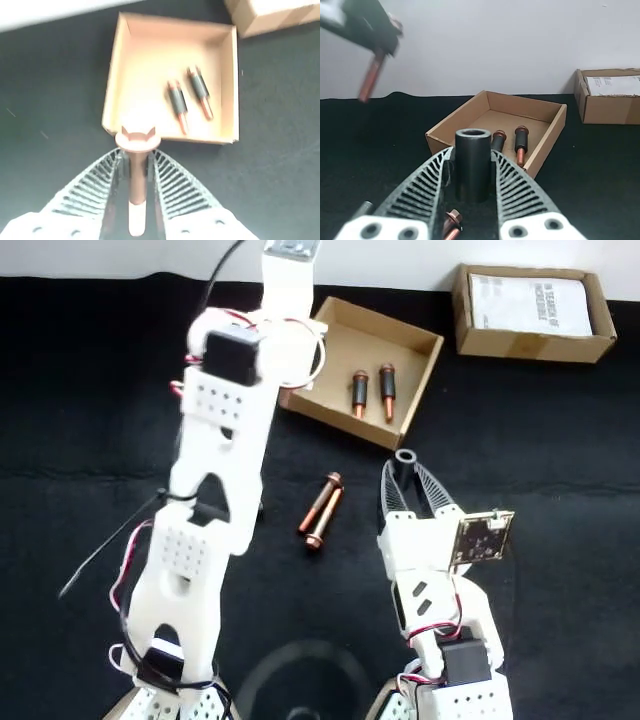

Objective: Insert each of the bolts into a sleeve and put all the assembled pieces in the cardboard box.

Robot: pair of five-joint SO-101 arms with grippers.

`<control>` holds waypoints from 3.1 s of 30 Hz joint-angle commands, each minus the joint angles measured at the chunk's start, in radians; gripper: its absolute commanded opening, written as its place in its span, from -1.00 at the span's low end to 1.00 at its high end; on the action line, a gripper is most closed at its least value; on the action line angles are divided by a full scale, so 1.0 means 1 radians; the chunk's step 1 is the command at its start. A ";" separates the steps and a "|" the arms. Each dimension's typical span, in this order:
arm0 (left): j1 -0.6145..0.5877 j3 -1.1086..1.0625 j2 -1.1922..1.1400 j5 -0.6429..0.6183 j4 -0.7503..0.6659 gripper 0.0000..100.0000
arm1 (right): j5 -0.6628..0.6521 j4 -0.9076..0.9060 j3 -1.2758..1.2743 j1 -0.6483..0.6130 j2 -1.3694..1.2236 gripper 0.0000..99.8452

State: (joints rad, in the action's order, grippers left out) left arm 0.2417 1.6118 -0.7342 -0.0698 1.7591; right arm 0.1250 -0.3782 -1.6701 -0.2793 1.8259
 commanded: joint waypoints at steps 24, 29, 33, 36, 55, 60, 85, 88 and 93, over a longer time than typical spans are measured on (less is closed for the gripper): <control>-0.001 -0.832 1.092 0.103 0.003 -0.98 | 0.006 -0.004 -0.128 -0.008 0.007 -0.99; -0.001 -1.104 1.239 0.101 0.002 -0.98 | 0.008 -0.004 -0.128 -0.008 0.007 -0.99; -0.001 -1.313 1.280 0.100 -0.092 -0.98 | 0.008 -0.004 -0.128 -0.008 0.007 -0.99; -0.002 -1.483 1.299 0.098 -0.242 -0.98 | 0.008 -0.005 -0.128 -0.008 0.007 -0.99; 0.360 -2.117 1.557 -0.028 -1.195 -0.98 | 0.008 -0.005 -0.128 -0.008 0.007 -0.99; 0.377 -2.120 1.558 -0.137 -1.355 -0.98 | 0.009 -0.001 -0.128 -0.008 0.007 -0.99; 0.424 -2.249 1.303 -0.344 -1.577 -0.98 | 0.009 0.054 -0.128 -0.010 0.008 -0.99; 0.418 -2.252 1.302 -0.344 -1.577 -0.98 | 0.009 0.054 -0.128 -0.010 0.008 -0.99; 0.415 -2.264 1.300 -0.342 -1.579 -0.98 | 0.009 0.054 -0.128 -0.010 0.008 -0.99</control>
State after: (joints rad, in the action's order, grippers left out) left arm 0.6544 -0.6529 0.5654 -0.4089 0.1941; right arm 0.1250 -0.3491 -1.6701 -0.2793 1.8243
